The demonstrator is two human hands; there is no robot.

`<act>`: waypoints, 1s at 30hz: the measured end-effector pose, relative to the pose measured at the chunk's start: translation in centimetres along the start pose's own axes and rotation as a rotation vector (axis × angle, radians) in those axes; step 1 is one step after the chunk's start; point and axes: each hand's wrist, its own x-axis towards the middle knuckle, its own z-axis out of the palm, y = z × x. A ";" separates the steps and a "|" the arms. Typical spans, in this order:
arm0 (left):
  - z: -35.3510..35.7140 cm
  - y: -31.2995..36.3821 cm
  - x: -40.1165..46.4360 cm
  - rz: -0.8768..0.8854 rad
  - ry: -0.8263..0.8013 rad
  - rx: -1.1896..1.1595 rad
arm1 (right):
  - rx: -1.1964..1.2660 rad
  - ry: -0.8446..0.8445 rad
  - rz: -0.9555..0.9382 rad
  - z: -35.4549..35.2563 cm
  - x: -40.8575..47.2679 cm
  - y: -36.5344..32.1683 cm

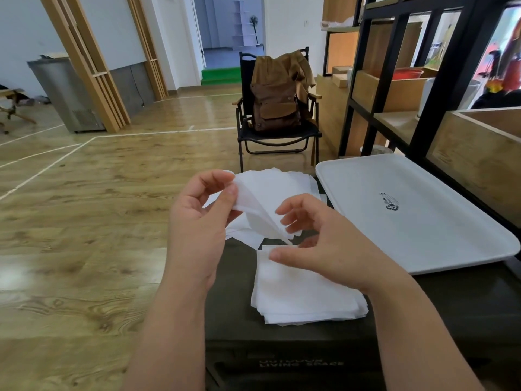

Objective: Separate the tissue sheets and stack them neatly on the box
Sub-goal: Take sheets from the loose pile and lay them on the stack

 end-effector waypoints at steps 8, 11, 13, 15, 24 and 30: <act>-0.2 -0.2 0.0 -0.130 0.018 0.153 | 0.040 0.391 -0.091 0.0 0.5 1.0; -0.7 -0.1 -0.1 -0.133 -0.016 0.401 | 0.130 0.463 -0.129 -0.5 0.5 0.9; -0.8 -0.2 -0.3 -0.133 -0.097 0.466 | 0.237 0.483 -0.130 -0.7 0.4 0.7; -0.6 -0.3 -0.5 -0.152 -0.142 0.404 | 0.347 0.479 -0.124 -0.9 0.2 0.5; 0.1 0.2 -0.6 -0.291 -0.194 0.299 | 0.395 0.423 0.072 -2.6 -0.7 0.0; -1.2 0.0 -0.7 -0.544 -0.435 0.621 | 0.129 0.245 0.294 -3.8 -1.5 0.9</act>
